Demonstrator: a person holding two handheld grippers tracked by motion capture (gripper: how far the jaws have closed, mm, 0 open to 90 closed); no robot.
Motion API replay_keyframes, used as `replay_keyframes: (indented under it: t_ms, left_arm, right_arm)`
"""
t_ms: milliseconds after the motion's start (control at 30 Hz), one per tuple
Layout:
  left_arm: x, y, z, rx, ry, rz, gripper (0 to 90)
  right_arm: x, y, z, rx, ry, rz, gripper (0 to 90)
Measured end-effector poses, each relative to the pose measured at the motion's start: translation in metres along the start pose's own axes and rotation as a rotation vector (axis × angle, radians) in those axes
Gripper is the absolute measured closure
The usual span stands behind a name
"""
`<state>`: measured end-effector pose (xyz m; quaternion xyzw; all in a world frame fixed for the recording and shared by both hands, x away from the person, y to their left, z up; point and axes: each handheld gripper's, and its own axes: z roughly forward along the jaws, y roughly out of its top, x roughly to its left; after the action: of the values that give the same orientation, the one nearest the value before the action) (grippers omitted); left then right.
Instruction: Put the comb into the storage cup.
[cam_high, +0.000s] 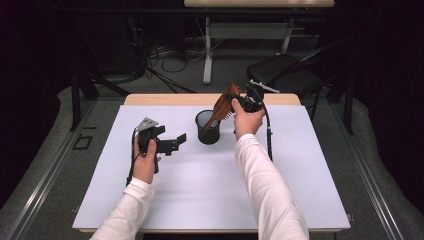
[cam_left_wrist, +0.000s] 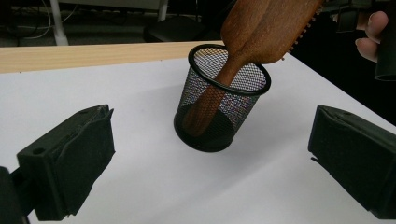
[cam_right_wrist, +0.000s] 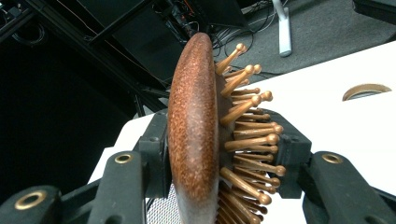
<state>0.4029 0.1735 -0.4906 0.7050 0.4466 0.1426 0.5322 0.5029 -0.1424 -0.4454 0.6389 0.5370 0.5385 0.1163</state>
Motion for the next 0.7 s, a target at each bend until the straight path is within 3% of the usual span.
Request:
replay_keyframes:
  t_ms: [333,700]
  left_arm:
    - [0.0002,0.0001,-0.0003,0.001,-0.001,-0.001,0.6]
    - [-0.0001,-0.0002,0.0003,0.001,0.0,0.0,0.6]
  right_arm:
    - [-0.0023,-0.0008,0.0001,0.001,0.011,0.014,49.2]
    - [-0.0038,-0.0016,0.0003,-0.001,0.025,-0.014,48.5]
